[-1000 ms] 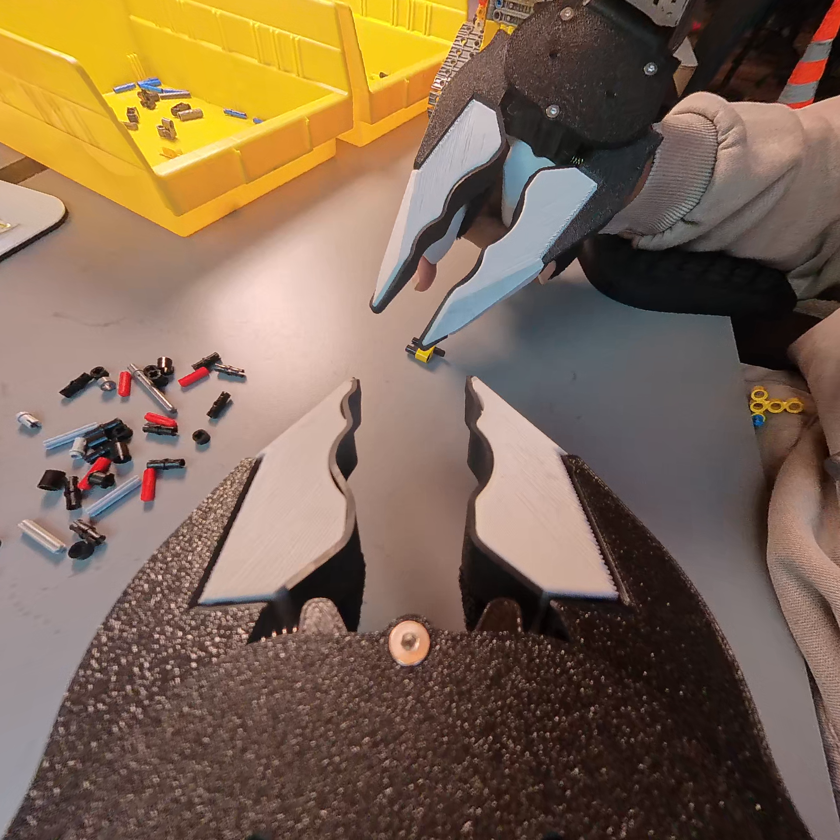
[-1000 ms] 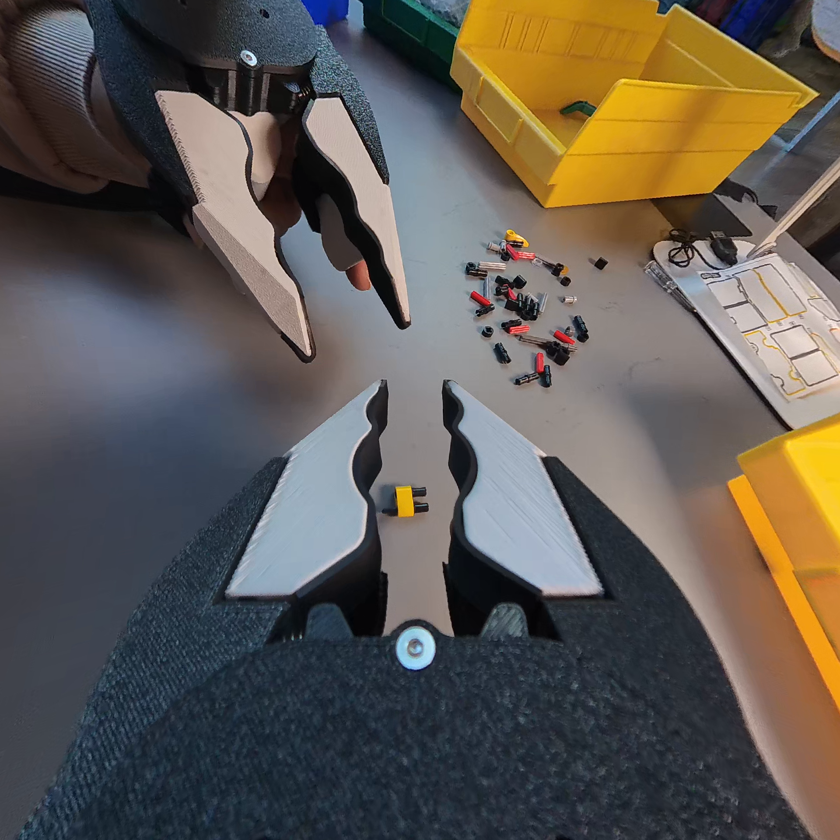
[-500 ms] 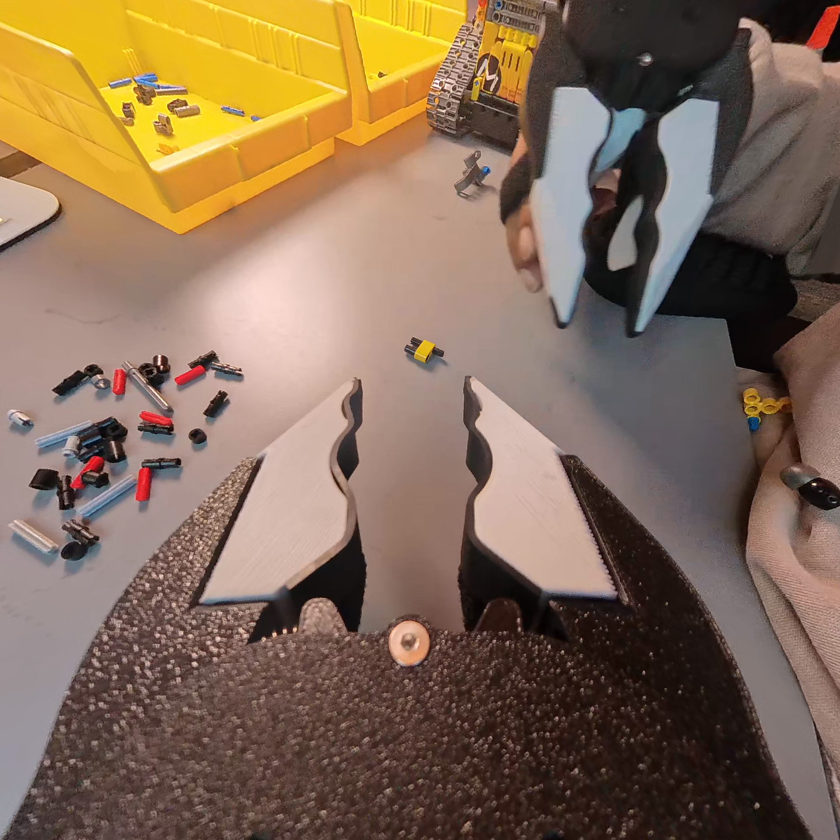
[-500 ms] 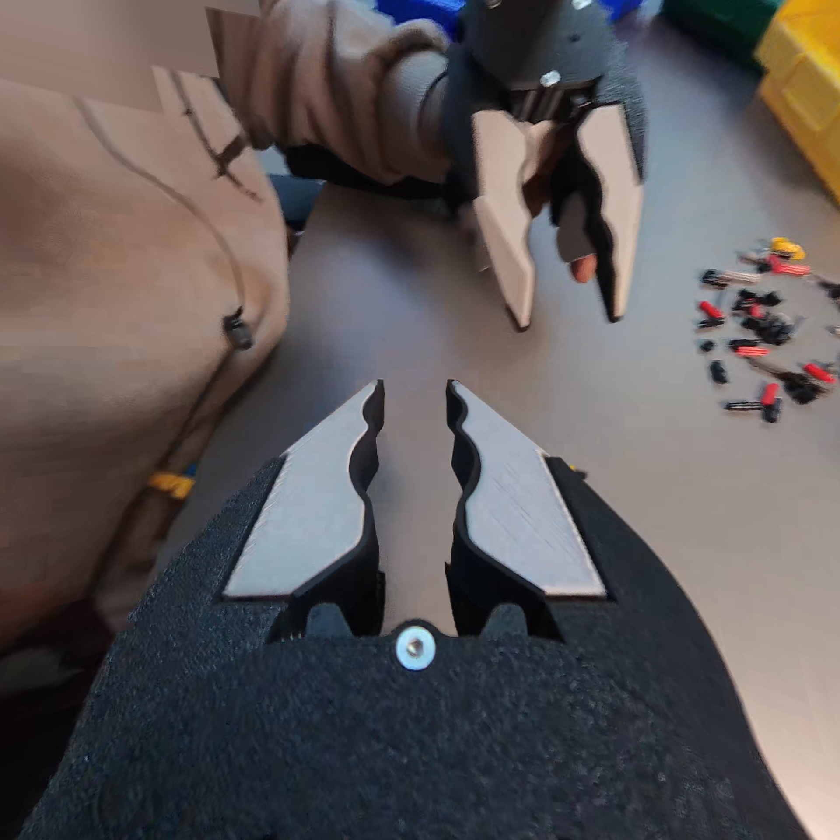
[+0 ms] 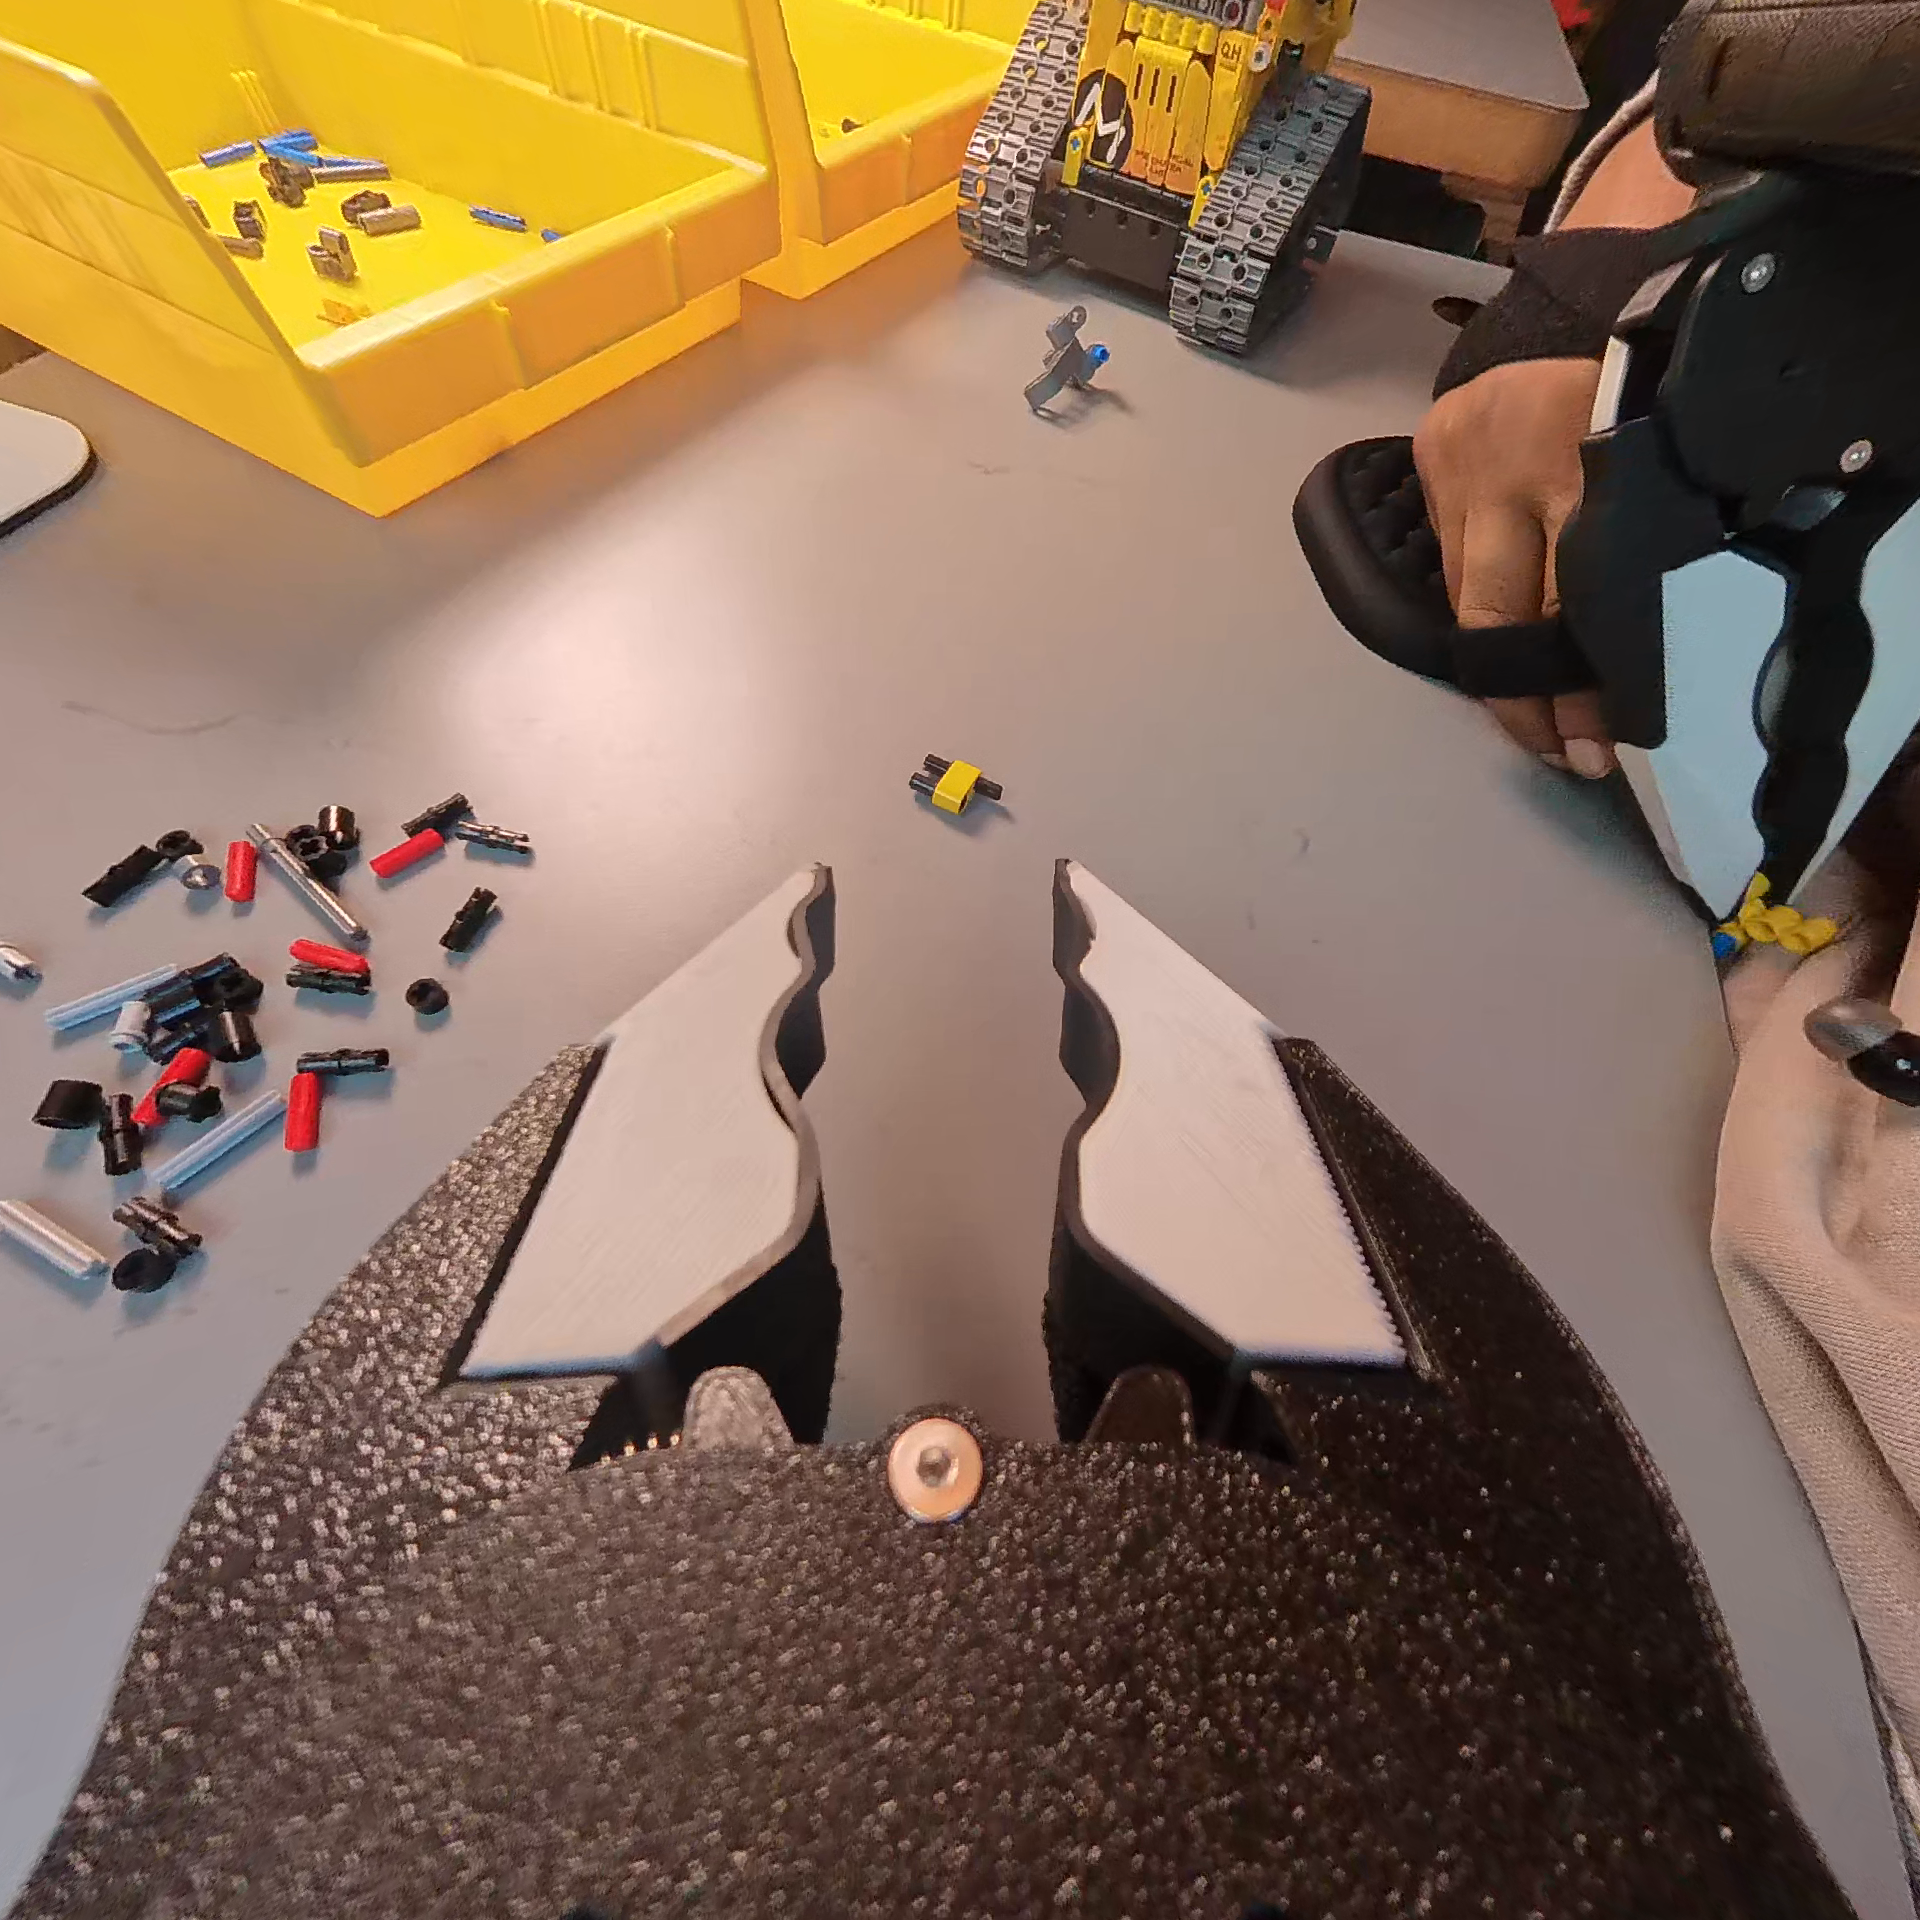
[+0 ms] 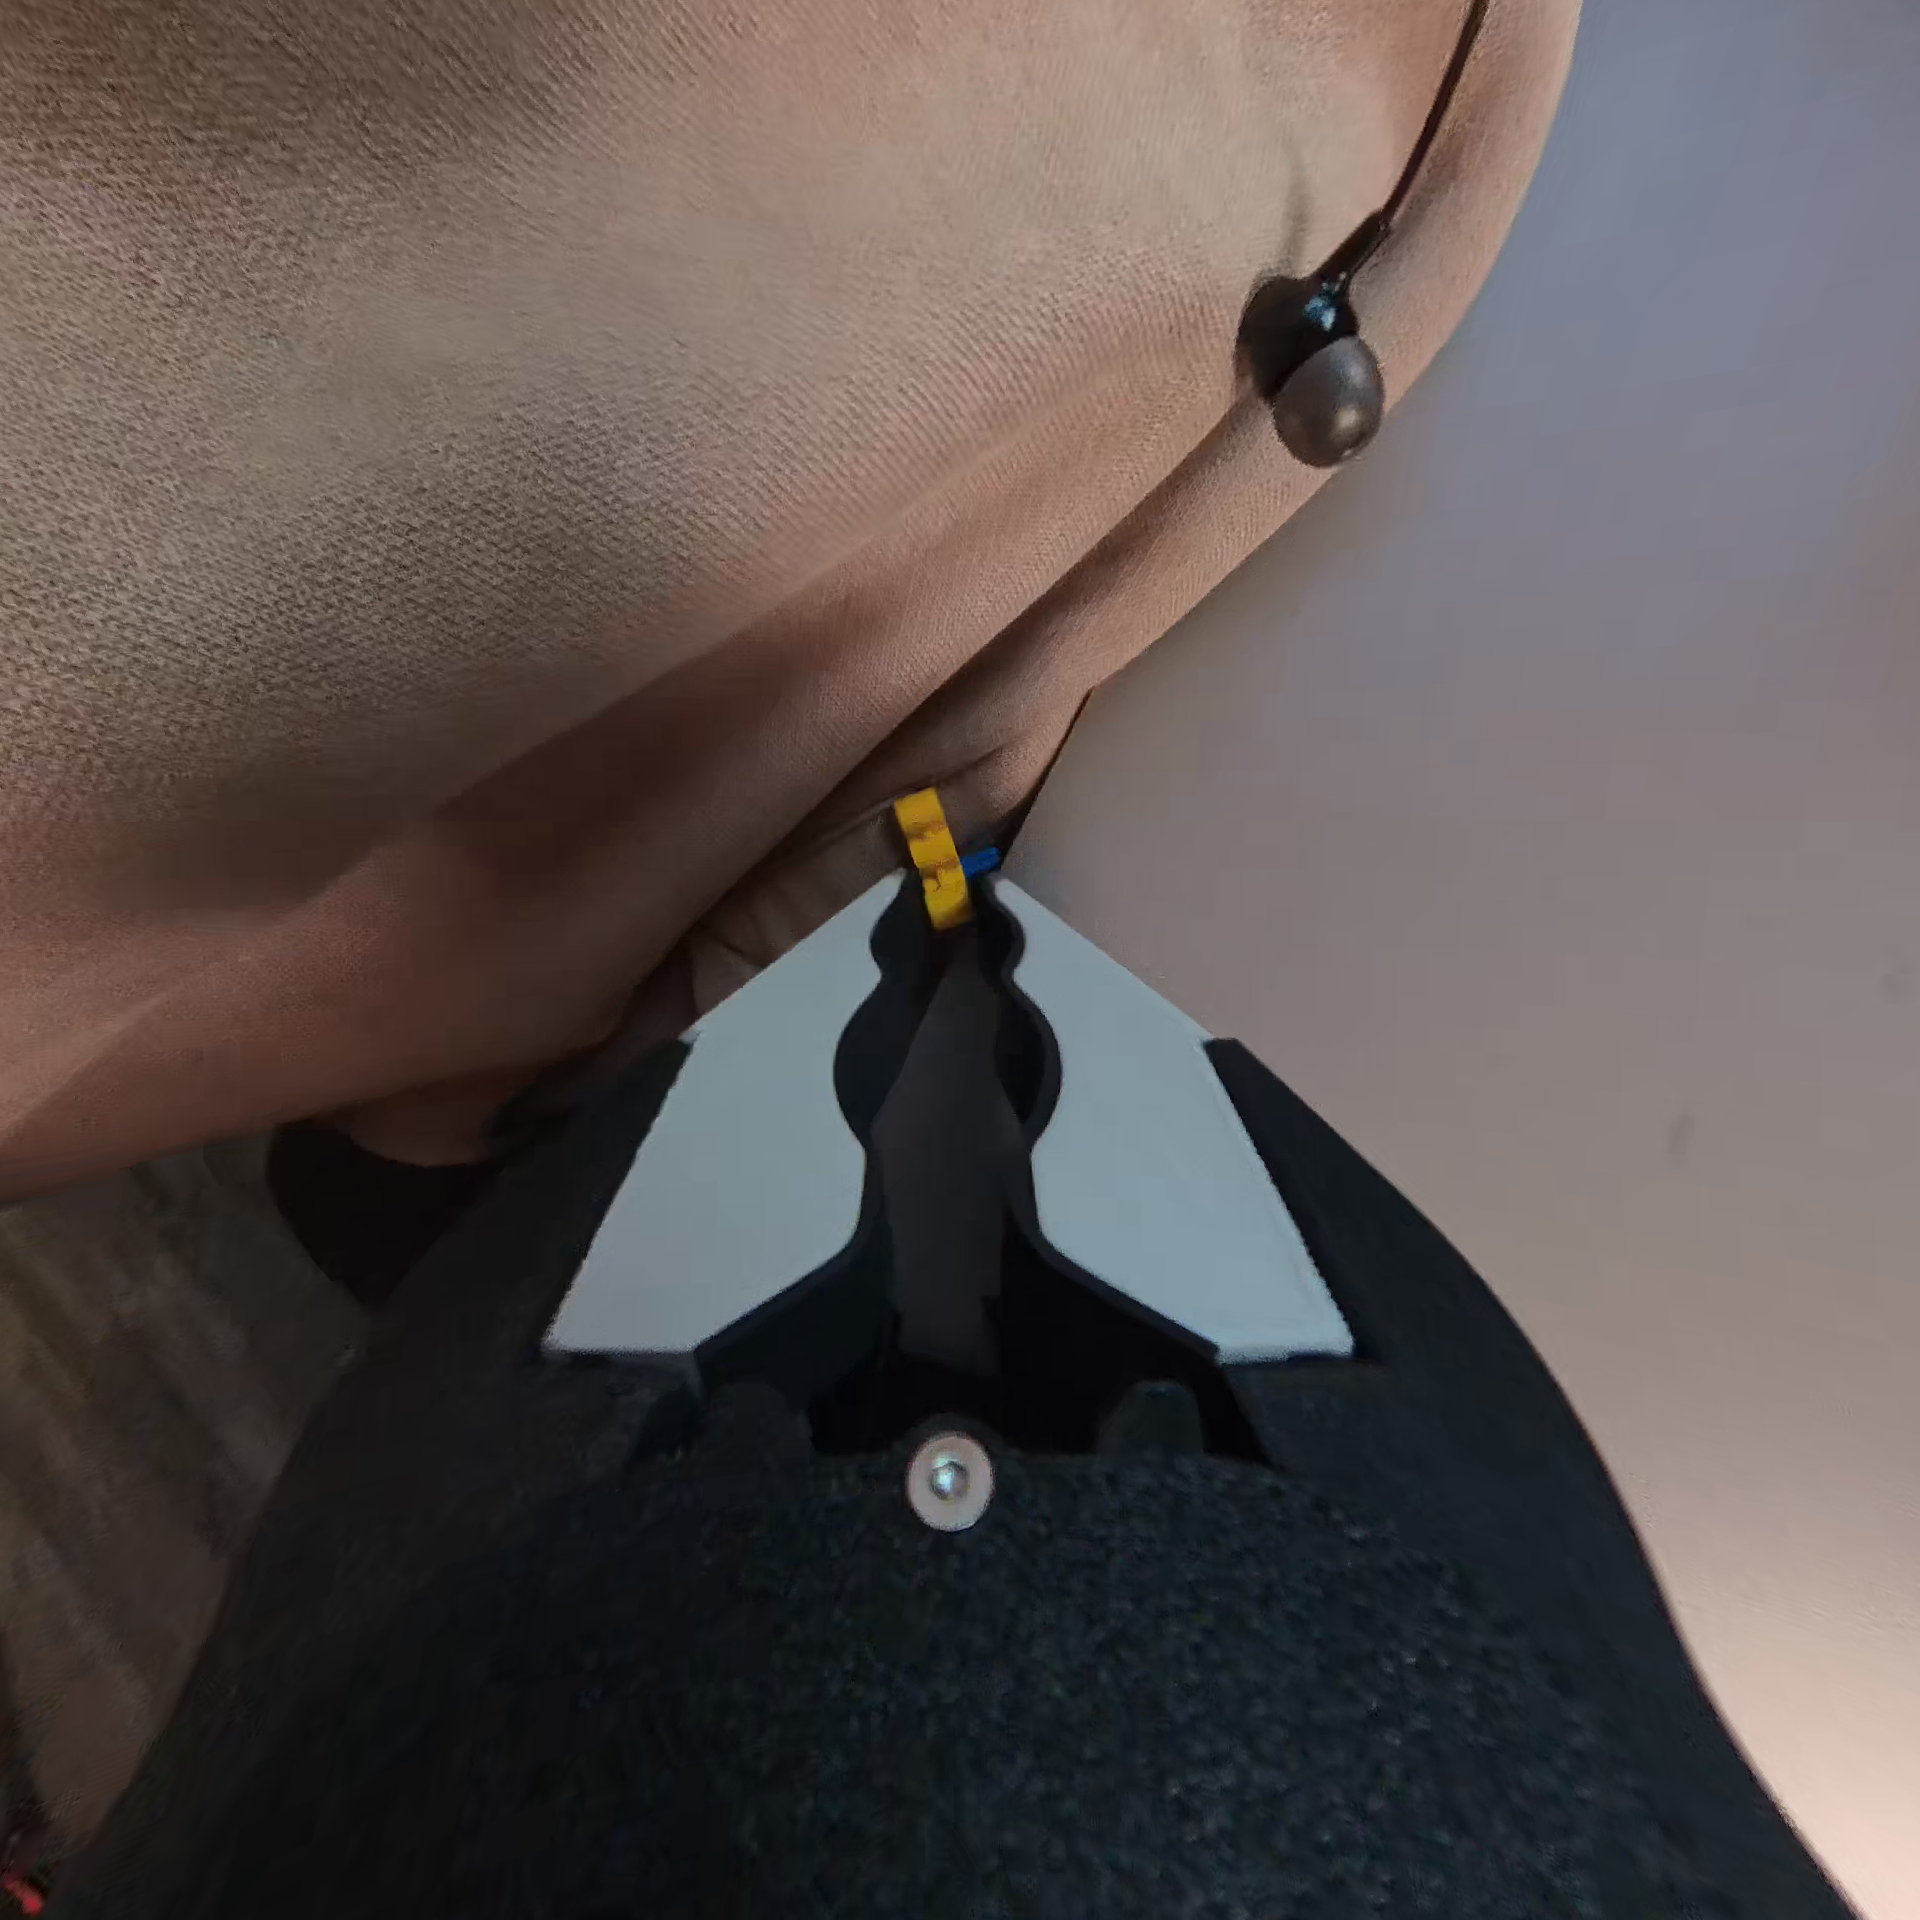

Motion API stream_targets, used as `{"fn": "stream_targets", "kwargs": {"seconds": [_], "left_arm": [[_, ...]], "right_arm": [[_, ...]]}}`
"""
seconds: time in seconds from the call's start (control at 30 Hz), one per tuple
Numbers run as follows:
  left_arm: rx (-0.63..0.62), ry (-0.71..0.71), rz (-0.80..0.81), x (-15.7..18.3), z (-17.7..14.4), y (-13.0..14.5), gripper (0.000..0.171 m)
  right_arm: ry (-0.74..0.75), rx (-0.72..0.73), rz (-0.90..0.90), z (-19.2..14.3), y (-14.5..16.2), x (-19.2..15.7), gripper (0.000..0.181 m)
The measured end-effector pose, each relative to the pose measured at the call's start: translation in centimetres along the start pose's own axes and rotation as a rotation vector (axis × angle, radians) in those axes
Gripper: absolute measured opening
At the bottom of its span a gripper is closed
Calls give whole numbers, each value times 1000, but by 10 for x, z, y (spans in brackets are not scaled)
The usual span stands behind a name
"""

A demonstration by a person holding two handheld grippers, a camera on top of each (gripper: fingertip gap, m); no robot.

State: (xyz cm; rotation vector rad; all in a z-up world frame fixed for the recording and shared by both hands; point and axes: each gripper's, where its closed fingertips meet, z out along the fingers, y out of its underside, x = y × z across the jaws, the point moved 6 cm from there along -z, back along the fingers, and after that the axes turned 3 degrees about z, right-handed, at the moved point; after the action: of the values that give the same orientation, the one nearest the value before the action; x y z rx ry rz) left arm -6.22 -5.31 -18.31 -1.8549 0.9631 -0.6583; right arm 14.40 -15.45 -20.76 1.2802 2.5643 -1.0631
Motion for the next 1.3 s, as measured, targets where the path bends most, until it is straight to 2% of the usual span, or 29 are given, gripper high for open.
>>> {"fn": "stream_targets", "kwargs": {"seconds": [0.07, 0.13, 0.23, 0.27, 0.33, 0.47, 0.53, 0.6, 0.67, 0.73, 0.83, 0.87, 0.9, 1.03, 1.1, 1.3], "left_arm": [[0, 5, 6, 2, 0, 0, 41], [0, 12, 16, 4, 0, 0, 41], [17, 47, 31, 11, 0, -2, 40], [35, 77, 31, 15, 0, -4, 41], [93, 159, 7, 24, -2, -11, 39], [230, 336, -176, 29, -7, -29, 35], [309, 400, -301, 22, -12, -35, 36], [390, 420, -399, 12, -19, -38, 35], [430, 401, -427, 5, -26, -37, 25], [438, 339, -406, -1, -30, -35, 23], [416, 279, -370, -5, -32, -33, 22], [407, 254, -342, -4, -32, -33, 12], [398, 225, -309, -4, -32, -33, 11], [327, 111, -146, -1, -28, -31, 0], [302, 93, -102, 1, -26, -30, 0], [288, 65, -127, -4, -23, -27, 1]], "right_arm": [[-22, 5, 21, -2, 2, 0, 6], [-33, 78, 55, -10, 0, 1, 5], [-2, 308, 87, -40, -12, 8, 5], [55, 403, 81, -53, -17, 14, 5], [301, 539, 59, -78, -25, 37, 6], [912, 617, -109, -117, -39, 80, 6], [1064, 627, -225, -123, -53, 89, 6], [1189, 578, -330, -121, -66, 97, 6], [1278, 506, -407, -114, -76, 107, 6], [1357, 449, -471, -107, -81, 116, 6], [1415, 408, -500, -102, -82, 123, 6], [1430, 384, -506, -101, -80, 124, 6], [1438, 369, -520, -99, -78, 125, 7], [1376, 433, -451, -96, -69, 126, 8], [1353, 448, -440, -95, -68, 127, 8], [1306, 502, -376, -97, -64, 129, 6]]}}
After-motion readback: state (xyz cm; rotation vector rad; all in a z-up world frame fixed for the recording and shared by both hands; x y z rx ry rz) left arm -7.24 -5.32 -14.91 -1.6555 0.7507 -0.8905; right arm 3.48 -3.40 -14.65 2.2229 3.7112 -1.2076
